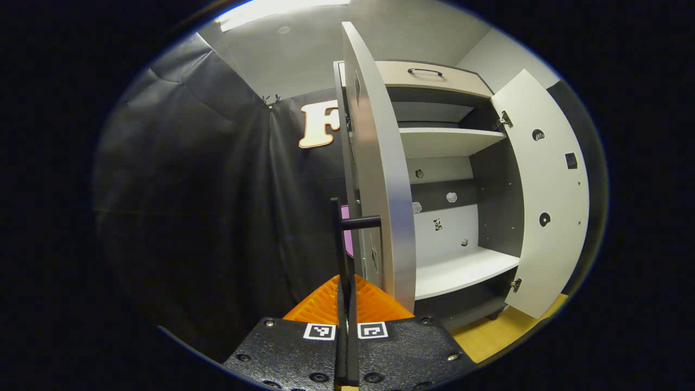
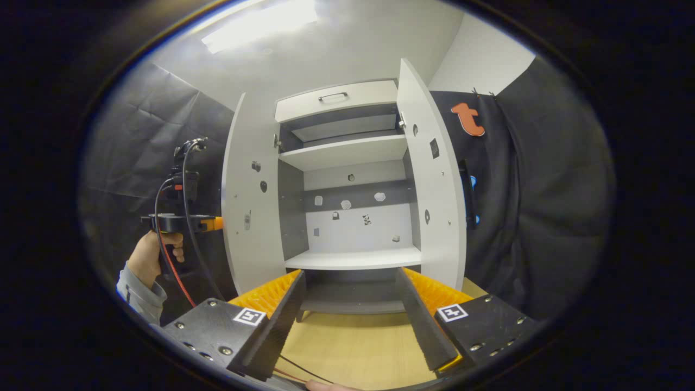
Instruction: Open the right door of the double-door shoe cabinet with the right hand, and open the left door with the left hand.
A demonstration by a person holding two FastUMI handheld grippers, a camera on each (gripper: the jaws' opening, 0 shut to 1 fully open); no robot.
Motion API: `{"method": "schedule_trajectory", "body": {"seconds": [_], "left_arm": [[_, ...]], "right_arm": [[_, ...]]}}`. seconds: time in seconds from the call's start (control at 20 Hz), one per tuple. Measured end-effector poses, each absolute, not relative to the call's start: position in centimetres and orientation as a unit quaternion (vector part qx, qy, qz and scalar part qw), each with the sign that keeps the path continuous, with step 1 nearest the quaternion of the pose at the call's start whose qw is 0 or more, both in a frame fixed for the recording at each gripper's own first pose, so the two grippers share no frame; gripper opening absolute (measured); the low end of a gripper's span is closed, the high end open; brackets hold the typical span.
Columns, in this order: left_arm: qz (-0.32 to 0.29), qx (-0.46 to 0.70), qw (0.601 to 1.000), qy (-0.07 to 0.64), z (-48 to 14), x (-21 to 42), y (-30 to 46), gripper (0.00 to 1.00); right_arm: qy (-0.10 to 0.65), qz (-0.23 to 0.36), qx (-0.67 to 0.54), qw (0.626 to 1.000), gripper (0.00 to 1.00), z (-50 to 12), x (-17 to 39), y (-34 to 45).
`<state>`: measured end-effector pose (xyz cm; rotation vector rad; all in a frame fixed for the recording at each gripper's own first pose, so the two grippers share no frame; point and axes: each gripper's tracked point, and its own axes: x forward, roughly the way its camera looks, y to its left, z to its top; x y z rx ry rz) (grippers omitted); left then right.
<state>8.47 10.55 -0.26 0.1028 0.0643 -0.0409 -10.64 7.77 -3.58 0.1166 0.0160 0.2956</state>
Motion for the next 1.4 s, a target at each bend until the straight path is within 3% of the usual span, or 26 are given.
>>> {"method": "schedule_trajectory", "body": {"seconds": [0.3,0.4,0.5,0.55,0.7,0.75,0.8,1.1,1.15,1.2,1.35,1.4], "left_arm": [[-0.016,0.049,0.998,0.021,-0.3,8.1,11.5,0.02],[0.008,0.050,0.999,0.017,-0.2,7.7,13.0,0.17],[0.035,0.051,0.998,0.013,0.0,6.8,13.9,0.58],[0.049,0.056,0.997,0.007,0.3,6.2,14.5,0.55],[0.051,0.052,0.997,-0.001,0.8,5.0,14.1,0.75],[0.050,0.048,0.998,0.002,0.6,4.3,13.9,0.84],[0.049,0.043,0.998,0.012,0.3,3.8,13.7,0.86],[0.031,0.020,0.999,0.037,-1.3,1.4,11.4,0.90],[0.029,0.017,0.999,0.036,-1.2,1.1,11.0,0.90],[0.023,0.009,0.999,0.035,-1.2,0.6,10.4,0.90],[0.008,-0.012,0.999,0.032,-1.2,-0.5,8.4,0.90],[0.007,-0.017,0.999,0.028,-1.2,-0.9,7.9,0.90]], "right_arm": [[0.008,0.143,0.052,0.988,0.99,-3.8,-10.6,7.6],[0.008,0.140,0.052,0.989,0.99,-3.9,-10.5,7.6],[0.010,0.140,0.052,0.989,0.99,-4.0,-10.5,7.7],[0.010,0.140,0.052,0.989,0.99,-4.0,-10.5,7.8],[0.013,0.140,0.048,0.989,0.99,-4.2,-10.3,8.0],[0.013,0.141,0.046,0.989,0.94,-4.2,-10.2,8.1],[0.012,0.142,0.046,0.989,0.99,-4.2,-10.3,8.2],[0.011,0.139,0.041,0.989,0.99,-4.3,-10.2,7.9],[0.011,0.138,0.040,0.990,0.94,-4.3,-10.2,7.9],[0.011,0.138,0.040,0.990,0.99,-4.3,-10.2,7.9],[0.011,0.136,0.041,0.990,0.99,-4.3,-10.0,7.5],[0.011,0.135,0.040,0.990,0.94,-4.4,-10.0,7.4]]}}
